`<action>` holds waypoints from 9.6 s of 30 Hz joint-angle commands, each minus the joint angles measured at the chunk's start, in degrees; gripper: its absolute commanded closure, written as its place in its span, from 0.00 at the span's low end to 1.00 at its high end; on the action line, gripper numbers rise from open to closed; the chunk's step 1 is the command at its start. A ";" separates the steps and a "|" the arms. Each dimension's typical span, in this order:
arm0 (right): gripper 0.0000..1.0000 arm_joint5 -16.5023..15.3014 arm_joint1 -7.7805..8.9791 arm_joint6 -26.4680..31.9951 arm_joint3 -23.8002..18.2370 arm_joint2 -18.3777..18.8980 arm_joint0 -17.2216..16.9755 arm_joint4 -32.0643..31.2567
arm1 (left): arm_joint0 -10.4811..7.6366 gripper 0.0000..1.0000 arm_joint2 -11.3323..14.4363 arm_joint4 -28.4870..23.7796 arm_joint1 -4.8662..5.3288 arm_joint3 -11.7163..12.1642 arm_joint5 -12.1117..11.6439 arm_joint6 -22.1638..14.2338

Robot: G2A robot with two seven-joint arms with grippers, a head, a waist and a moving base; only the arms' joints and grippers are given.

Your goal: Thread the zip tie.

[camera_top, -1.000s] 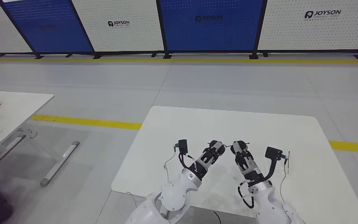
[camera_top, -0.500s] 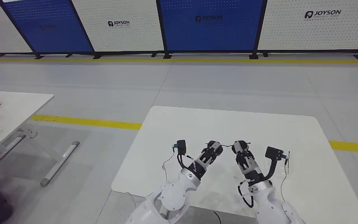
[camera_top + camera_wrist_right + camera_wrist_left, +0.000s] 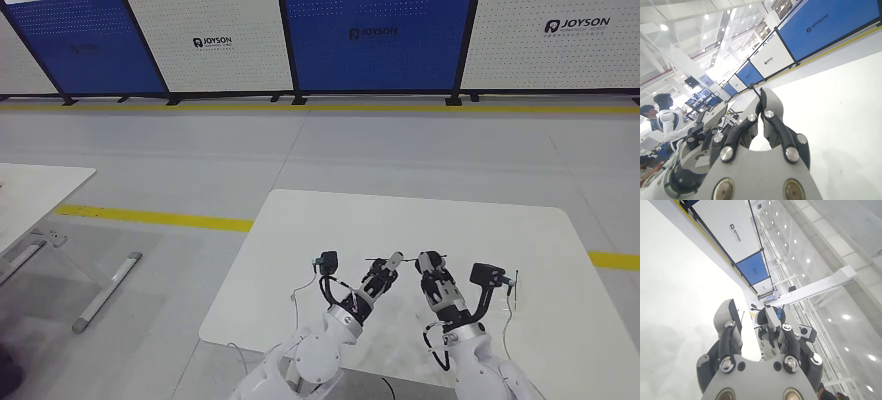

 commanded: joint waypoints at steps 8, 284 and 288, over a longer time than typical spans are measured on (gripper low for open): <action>1.00 -0.51 -0.14 0.33 -0.14 0.15 -0.12 -0.66 | -1.20 0.72 0.86 0.19 -0.44 0.95 1.28 -0.10; 0.87 -6.87 -0.48 10.09 3.78 3.46 2.72 -12.15 | -1.68 1.00 1.04 1.92 -4.10 1.31 2.43 1.34; 1.00 -7.04 -0.47 9.99 3.85 3.42 2.79 -12.10 | -1.83 1.00 0.92 1.85 -4.16 1.40 2.53 1.50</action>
